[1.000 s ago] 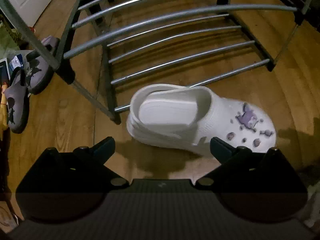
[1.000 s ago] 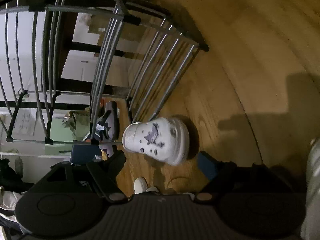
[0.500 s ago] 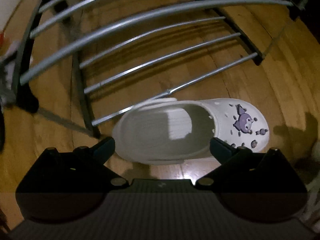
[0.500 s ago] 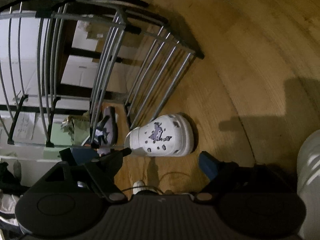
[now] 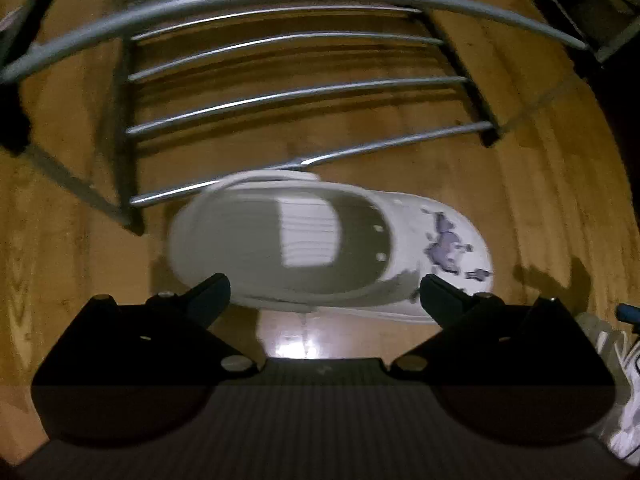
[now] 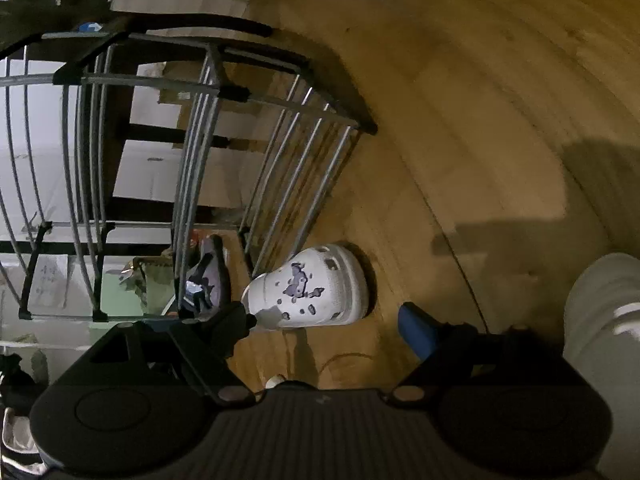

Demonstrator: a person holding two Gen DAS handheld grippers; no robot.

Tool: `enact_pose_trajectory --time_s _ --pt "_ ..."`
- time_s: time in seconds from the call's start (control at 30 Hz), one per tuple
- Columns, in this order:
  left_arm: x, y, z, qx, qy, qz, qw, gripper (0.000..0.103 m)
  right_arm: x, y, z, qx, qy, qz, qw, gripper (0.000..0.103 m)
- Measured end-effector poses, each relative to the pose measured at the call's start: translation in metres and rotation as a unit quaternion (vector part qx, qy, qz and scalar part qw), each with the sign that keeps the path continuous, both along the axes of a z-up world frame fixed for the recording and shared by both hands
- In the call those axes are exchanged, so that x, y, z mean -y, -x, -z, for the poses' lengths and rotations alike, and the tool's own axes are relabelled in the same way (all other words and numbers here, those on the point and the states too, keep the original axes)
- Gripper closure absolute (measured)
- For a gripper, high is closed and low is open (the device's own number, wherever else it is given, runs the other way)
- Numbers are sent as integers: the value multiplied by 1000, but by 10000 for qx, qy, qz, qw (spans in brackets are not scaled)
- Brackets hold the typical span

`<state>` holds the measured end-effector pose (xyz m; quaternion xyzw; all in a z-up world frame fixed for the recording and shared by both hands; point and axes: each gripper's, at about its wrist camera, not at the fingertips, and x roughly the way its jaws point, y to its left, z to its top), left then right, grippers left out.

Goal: Organize scattered shoes
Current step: 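Grasp the white clog with purple charm by its rim with the left tool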

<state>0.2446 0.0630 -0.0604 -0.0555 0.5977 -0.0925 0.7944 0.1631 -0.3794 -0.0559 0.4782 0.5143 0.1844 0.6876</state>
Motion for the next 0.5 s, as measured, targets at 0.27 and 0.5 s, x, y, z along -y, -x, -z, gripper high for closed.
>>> enact_pose_trajectory --time_s 0.27,0.5 --pt "41 -20 33 -245 408 646 9968 54 18 7 2 -41 194 320 9993 18" --pt "66 -7 26 -188 1213 730 9898 82 47 24 -4 -12 973 686 9929 18"
